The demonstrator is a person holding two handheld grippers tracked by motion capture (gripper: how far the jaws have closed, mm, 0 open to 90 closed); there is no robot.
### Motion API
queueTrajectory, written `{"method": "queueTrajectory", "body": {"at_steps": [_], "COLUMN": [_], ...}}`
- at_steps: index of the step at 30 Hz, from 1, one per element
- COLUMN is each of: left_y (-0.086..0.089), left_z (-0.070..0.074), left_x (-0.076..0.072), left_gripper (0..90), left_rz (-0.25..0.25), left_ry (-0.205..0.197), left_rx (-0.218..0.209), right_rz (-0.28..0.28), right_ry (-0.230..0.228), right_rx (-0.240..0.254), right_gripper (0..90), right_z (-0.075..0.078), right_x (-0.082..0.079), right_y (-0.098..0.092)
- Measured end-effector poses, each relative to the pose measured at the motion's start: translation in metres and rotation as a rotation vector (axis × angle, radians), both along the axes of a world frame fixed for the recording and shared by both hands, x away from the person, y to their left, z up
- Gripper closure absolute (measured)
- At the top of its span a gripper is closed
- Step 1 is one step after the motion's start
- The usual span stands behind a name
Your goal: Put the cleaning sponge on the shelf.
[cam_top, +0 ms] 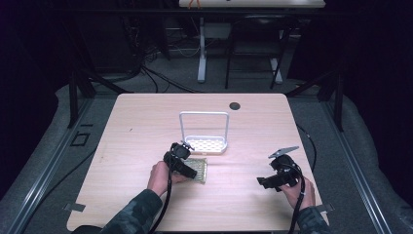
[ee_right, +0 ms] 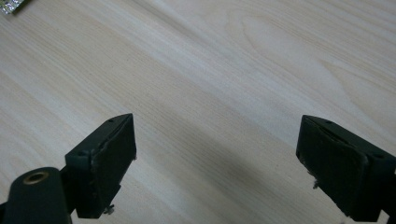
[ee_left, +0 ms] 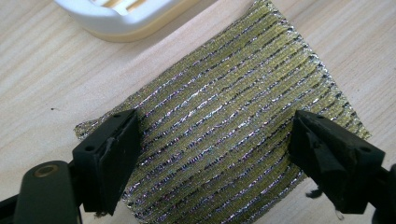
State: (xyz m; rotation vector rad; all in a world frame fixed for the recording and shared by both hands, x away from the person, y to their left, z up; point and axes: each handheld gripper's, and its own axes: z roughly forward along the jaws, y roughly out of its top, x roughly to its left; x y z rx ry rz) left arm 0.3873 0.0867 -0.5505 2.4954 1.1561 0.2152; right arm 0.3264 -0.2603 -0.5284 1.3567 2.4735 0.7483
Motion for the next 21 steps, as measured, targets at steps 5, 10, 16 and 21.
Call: {"method": "queueTrajectory", "body": {"at_steps": [5,10,16,21], "left_y": [-0.0018,-0.0009,0.0016,0.0043], "left_z": [0.0001,0.0,0.0005,0.0005], "left_x": [0.0022,0.003,0.0038,0.0038], "left_gripper": [19.5,24.0,29.9,36.3], "left_rz": [-0.01,-0.007,-0.008,-0.008], "left_ry": [0.016,0.021,0.022,0.013], "left_rx": [0.021,0.015,0.01,-0.001], "right_rz": [0.003,0.003,0.002,-0.001], "right_ry": [0.008,0.009,0.01,0.01], "right_rx": [0.027,0.025,0.025,0.031], "right_gripper": [11.7,11.7,11.8,11.8], "right_z": [-0.0003,-0.0009,-0.0003,0.0002], "right_x": [0.0001,0.0004,0.0003,-0.0001], "right_y": [-0.0004,-0.0008,-0.001,-0.0003]}}
